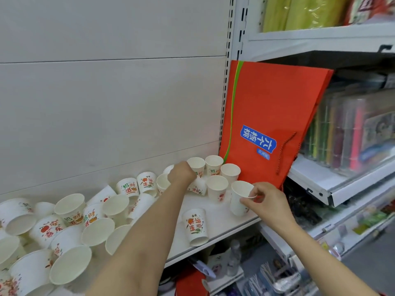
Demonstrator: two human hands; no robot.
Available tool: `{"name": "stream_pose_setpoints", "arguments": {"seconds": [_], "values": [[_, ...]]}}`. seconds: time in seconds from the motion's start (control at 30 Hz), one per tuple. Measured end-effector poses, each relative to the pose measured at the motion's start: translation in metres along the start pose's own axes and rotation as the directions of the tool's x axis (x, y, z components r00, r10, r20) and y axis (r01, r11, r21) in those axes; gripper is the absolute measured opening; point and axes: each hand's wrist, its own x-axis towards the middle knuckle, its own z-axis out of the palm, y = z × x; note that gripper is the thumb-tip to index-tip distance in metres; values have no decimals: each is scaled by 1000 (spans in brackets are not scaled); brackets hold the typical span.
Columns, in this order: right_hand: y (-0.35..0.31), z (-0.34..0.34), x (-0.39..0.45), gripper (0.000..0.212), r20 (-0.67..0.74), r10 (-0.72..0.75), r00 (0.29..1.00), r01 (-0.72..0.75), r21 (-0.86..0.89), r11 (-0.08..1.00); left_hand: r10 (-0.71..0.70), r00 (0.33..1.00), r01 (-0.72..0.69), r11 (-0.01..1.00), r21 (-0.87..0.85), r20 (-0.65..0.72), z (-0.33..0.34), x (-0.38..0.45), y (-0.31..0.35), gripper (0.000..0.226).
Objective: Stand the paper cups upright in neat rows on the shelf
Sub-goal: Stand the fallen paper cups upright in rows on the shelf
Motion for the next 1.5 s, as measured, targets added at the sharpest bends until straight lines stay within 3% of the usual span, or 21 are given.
{"name": "stream_pose_setpoints", "arguments": {"seconds": [0.1,0.2,0.4,0.53,0.7,0.77,0.87,0.93,1.0,1.07,1.17,1.37,1.5], "values": [[19,8,4,31,-1,5,1000,-5,-96,995,-46,997,39,992,-122,-55,-3,0,2,23],[26,18,12,27,35,12,999,-7,-149,989,71,990,-90,983,-161,-119,-4,-3,4,15],[30,29,30,23,70,13,997,-1,-159,987,364,911,-358,931,67,-193,5,-16,11,14],[34,34,37,24,67,6,998,5,-161,987,431,889,-412,900,141,-157,12,-16,10,18],[34,44,42,20,82,-11,997,23,-155,988,470,866,-461,883,89,-171,5,-21,0,29],[34,45,42,29,80,-30,996,43,-166,985,476,860,-464,880,106,-182,-1,-24,-9,28],[32,44,36,45,-2,-214,977,208,-219,953,435,882,-410,898,158,-182,-13,-25,-26,28],[22,47,25,39,-100,-406,908,378,-218,900,385,899,-352,919,178,-207,-22,-22,-38,28],[7,53,14,29,-70,-492,868,478,-154,865,326,914,-287,940,184,-240,-30,-19,-49,27],[-11,62,3,32,122,-422,898,430,-48,901,276,925,-234,955,183,-260,-38,-18,-59,27],[-35,78,-10,49,418,-209,884,212,40,976,230,938,-189,966,175,-258,-44,-15,-71,28],[-82,107,-11,85,524,20,851,32,-90,995,188,974,-157,963,220,-128,-45,11,-73,40],[-94,122,-15,79,552,114,826,-30,-158,987,197,980,-186,956,225,-30,-41,32,-67,44]]}}
